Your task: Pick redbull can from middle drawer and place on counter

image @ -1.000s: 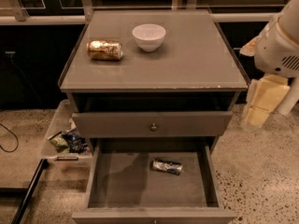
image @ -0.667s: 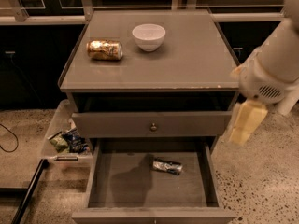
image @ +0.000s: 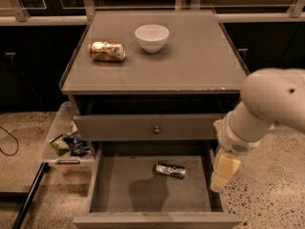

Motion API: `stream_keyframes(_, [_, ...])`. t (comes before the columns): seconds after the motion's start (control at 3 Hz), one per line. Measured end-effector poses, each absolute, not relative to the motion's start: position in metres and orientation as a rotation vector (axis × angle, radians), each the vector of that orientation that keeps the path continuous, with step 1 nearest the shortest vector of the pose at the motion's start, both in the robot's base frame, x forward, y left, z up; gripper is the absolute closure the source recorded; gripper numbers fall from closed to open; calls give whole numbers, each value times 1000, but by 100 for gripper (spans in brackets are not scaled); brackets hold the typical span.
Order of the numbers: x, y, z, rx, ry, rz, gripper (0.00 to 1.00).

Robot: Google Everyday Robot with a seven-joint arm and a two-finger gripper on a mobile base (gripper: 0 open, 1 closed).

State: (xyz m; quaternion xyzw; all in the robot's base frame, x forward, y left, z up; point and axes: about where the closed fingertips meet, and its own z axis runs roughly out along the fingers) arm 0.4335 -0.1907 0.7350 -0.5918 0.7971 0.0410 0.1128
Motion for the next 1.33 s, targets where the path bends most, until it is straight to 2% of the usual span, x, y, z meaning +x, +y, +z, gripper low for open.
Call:
stream_keyframes(0.67, [447,-194,638,-1800,2286,173,0])
stream_keyframes(1.33, [445,-194,630,-1786,2275,174,0])
